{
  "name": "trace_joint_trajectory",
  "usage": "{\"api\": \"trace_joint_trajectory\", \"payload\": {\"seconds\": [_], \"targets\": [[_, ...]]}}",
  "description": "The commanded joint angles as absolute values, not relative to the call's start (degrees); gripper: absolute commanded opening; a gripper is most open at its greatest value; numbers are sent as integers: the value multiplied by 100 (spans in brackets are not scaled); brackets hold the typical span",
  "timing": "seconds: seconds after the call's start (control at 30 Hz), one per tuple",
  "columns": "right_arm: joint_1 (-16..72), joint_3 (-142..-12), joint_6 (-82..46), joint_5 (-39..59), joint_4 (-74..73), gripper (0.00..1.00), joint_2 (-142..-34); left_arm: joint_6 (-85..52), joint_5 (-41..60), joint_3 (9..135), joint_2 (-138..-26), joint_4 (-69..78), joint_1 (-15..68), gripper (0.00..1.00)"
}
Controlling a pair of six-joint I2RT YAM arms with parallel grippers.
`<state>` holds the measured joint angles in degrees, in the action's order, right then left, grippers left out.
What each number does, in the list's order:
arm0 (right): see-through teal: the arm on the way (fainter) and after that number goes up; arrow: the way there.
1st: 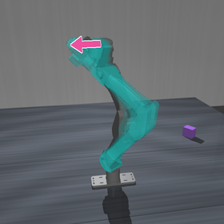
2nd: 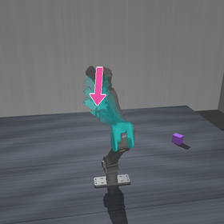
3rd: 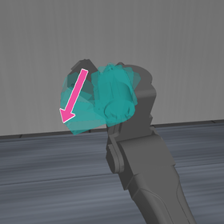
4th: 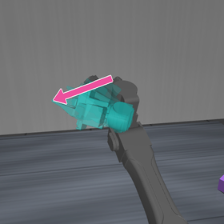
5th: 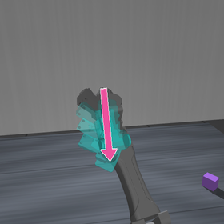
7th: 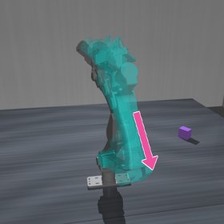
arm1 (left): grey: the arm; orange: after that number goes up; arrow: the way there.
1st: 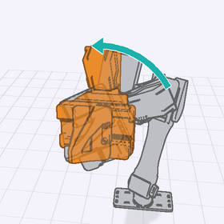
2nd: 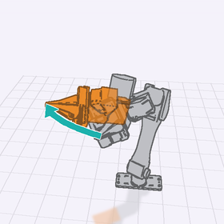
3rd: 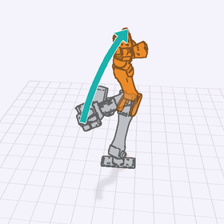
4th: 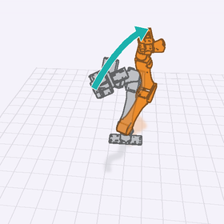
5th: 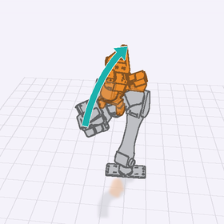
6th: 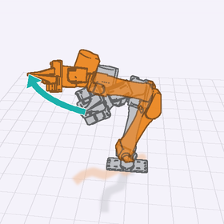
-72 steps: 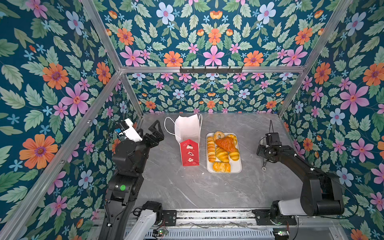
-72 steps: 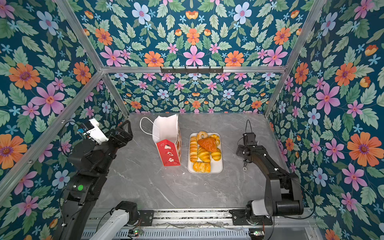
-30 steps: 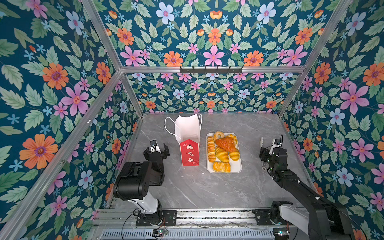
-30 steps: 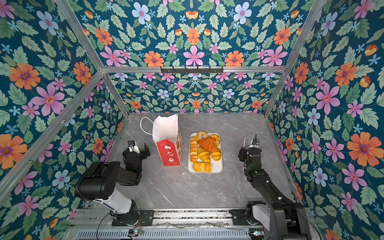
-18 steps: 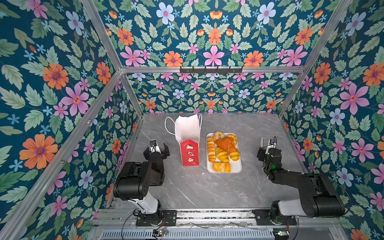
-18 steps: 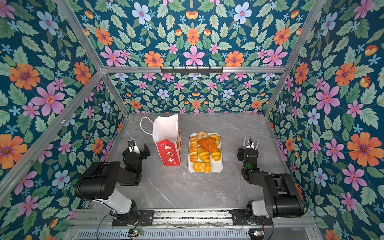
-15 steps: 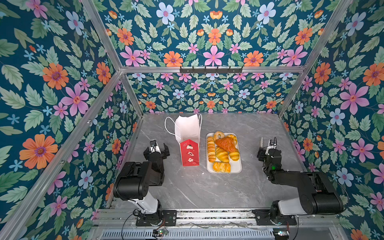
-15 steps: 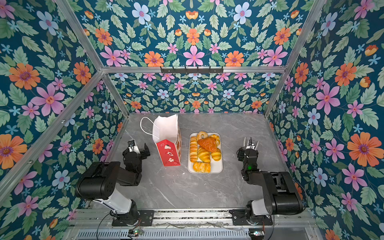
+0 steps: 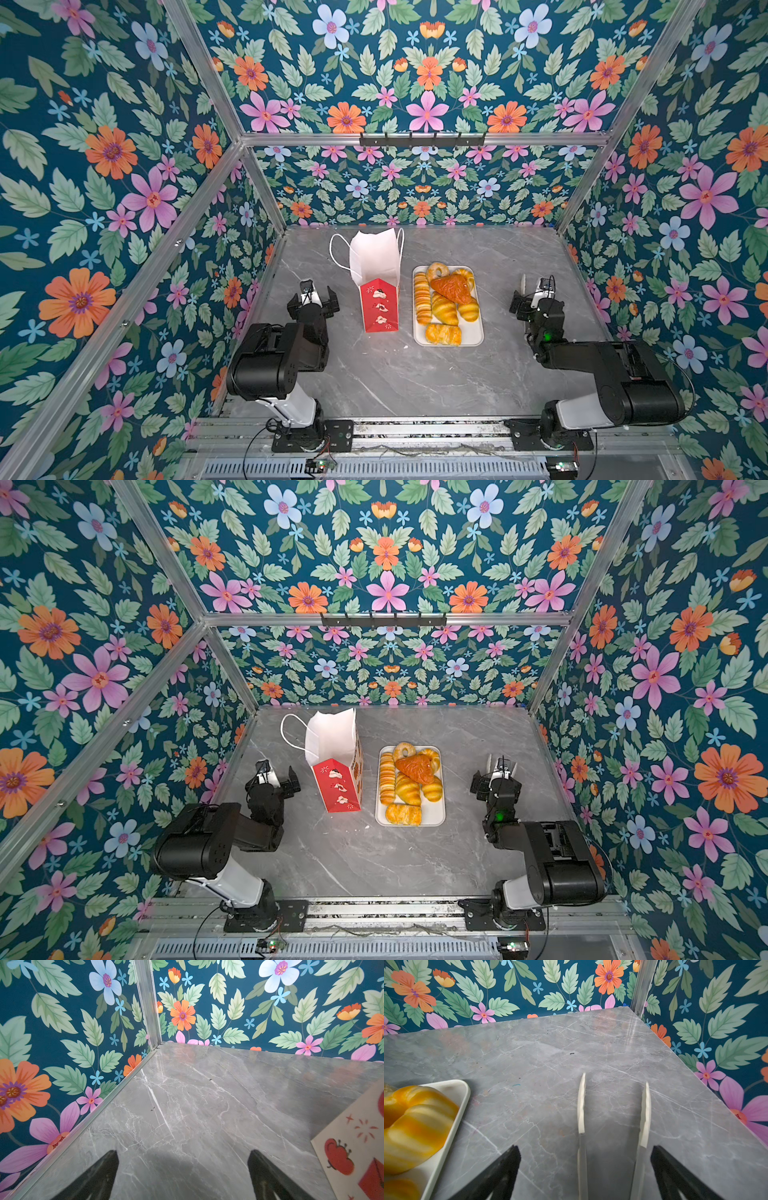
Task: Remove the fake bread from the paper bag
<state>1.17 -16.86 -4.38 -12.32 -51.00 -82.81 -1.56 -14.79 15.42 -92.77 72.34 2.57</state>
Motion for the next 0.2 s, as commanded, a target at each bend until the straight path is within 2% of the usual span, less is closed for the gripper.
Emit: {"api": "trace_joint_trajectory", "payload": {"seconds": [0.0, 0.17], "targets": [[130, -1696, -440, -1237, -5281, 99, -8270, -114, -1460, 1573, -9288, 7352, 246, 100], [123, -1694, -439, -1230, -5256, 99, -8262, -106, -1462, 1538, -9272, 7416, 255, 100]]}}
